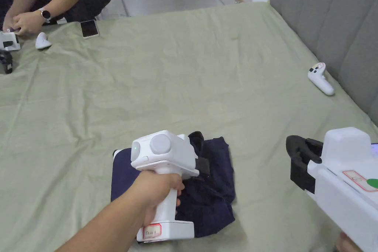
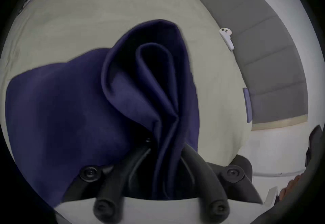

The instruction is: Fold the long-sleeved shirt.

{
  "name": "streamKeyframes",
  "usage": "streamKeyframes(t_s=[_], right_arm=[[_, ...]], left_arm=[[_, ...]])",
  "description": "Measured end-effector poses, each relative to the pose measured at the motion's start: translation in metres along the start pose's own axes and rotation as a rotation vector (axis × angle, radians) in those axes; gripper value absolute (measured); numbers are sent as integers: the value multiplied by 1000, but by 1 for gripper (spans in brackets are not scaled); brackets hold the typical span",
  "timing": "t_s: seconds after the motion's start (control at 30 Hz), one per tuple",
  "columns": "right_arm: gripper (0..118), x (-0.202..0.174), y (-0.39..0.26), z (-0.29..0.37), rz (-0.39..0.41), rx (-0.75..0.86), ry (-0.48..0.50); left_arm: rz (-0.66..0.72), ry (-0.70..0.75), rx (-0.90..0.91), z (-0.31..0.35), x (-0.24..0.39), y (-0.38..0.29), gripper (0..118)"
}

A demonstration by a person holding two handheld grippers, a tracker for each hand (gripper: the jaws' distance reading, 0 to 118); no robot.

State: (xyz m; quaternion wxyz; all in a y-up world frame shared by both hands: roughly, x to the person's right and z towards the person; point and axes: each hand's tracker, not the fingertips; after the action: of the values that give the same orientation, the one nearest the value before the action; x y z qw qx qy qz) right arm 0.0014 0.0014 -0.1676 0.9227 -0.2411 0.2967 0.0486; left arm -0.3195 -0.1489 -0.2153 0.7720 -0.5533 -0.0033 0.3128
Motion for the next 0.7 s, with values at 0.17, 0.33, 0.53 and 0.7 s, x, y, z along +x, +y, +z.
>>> streamKeyframes(t_s=[0.17, 0.33, 0.53, 0.7], right_arm=[[0, -5, -1, -4, -9, -12, 12], [0, -18, 7, -6, -2, 11, 35], [0, -44, 14, -14, 27, 35, 85], [0, -61, 7, -22, 49, 18, 129]], left_arm=[[-98, -99, 72, 49, 16, -8, 91], [-154, -42, 329, 149, 8, -32, 108], [10, 238, 697, 221, -33, -97, 79], [62, 282, 630, 194, -62, -123, 3]])
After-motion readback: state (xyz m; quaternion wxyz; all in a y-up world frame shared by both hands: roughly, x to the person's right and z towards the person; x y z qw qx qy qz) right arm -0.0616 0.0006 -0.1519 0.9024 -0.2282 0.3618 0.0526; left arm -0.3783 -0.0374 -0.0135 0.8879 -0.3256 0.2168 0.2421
